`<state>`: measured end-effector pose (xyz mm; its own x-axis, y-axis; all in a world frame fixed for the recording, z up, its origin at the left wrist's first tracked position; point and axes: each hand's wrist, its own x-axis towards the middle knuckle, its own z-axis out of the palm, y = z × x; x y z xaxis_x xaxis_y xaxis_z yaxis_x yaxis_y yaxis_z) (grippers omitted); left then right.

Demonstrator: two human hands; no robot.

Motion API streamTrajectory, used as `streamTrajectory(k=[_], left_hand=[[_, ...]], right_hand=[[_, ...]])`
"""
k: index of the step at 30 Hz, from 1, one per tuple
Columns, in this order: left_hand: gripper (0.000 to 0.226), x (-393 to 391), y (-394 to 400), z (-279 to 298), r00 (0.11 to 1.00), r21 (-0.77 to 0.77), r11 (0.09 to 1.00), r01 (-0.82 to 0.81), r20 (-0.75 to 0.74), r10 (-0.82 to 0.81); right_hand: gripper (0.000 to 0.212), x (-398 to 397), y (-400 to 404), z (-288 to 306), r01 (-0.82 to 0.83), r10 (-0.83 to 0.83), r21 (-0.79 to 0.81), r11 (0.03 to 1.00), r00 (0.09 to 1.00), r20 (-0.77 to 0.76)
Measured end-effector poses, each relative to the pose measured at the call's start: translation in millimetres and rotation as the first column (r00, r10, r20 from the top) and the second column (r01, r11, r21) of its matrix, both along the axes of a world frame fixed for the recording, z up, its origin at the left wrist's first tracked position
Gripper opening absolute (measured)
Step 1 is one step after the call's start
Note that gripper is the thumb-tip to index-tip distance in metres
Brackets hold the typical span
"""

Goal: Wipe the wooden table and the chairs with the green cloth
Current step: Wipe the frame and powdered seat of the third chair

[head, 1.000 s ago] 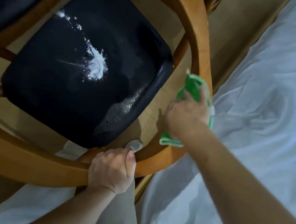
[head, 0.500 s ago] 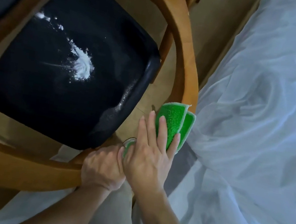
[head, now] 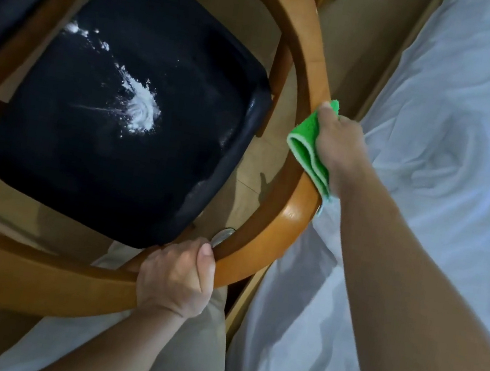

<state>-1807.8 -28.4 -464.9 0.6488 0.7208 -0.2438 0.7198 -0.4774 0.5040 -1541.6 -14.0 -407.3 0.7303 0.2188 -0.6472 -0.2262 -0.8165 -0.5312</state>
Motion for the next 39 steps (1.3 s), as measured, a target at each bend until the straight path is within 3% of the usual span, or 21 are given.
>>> streamTrajectory(k=[4,7,10,13,17,20,22,24,26,30,33,37,39], left_hand=[[0.052,-2.1,-0.7,-2.2,0.999,-0.005,1.0,0.026,0.019,-0.026],[0.054,-2.2,1.6,-2.3,0.999,-0.045,0.998,0.044,-0.02,-0.045],[0.056,1.7,5.0,3.4,0.996,-0.11,0.994,0.02,-0.084,-0.03],[0.063,16.9,6.6,11.4,0.993,-0.268,0.961,-0.071,-0.114,0.042],[0.046,82.7,-9.5,45.0,0.951,-0.41,0.862,-0.297,-0.049,0.305],[0.041,133.5,-13.2,57.7,0.923,-0.385,0.845,-0.372,-0.059,0.38],[0.058,153.8,-9.2,55.4,0.897,-0.401,0.813,-0.422,-0.051,0.44],[0.058,173.1,-3.0,54.3,0.866,-0.414,0.773,-0.481,-0.088,0.492],[0.048,191.3,0.3,55.7,0.897,-0.301,0.845,-0.443,-0.128,0.424],[0.042,202.9,-0.1,49.6,0.93,-0.141,0.922,-0.36,-0.127,0.344],[0.04,203.6,-1.3,53.2,0.935,-0.087,0.939,-0.332,-0.159,0.316],[0.036,204.7,-0.4,60.4,0.933,-0.118,0.939,-0.322,-0.208,0.294],[0.035,205.5,2.7,63.9,0.932,-0.158,0.935,-0.317,-0.237,0.276]], right_hand=[[0.046,-6.6,-12.5,0.2,0.168,-0.144,0.1,0.981,0.966,-0.214],[0.052,-27.9,-29.1,2.4,0.238,-0.185,0.164,0.957,0.941,-0.282],[0.052,-66.7,-55.0,7.6,0.228,-0.174,0.191,0.955,0.949,-0.263],[0.059,-104.2,-72.7,11.8,0.228,-0.172,0.169,0.959,0.94,-0.294],[0.052,-84.7,-64.8,-0.3,0.168,-0.144,0.176,0.97,0.979,-0.145],[0.05,-43.5,-41.6,-3.9,-0.031,0.028,0.139,0.99,0.999,0.024],[0.044,-12.5,-21.9,-7.3,-0.146,0.142,0.077,0.986,0.989,0.047],[0.049,15.2,0.0,-11.8,-0.254,0.253,0.021,0.967,0.966,0.046],[0.057,37.2,19.5,-23.8,-0.323,0.323,-0.009,0.946,0.945,0.057],[0.063,61.5,39.1,-39.8,-0.325,0.323,0.079,0.942,0.946,0.038],[0.058,57.1,27.5,-38.2,-0.266,0.277,0.134,0.955,0.958,-0.076],[0.057,36.8,-10.2,-27.9,-0.118,0.164,0.166,0.979,0.939,-0.303],[0.063,30.7,-18.4,-23.2,-0.119,0.161,0.134,0.984,0.916,-0.367]])
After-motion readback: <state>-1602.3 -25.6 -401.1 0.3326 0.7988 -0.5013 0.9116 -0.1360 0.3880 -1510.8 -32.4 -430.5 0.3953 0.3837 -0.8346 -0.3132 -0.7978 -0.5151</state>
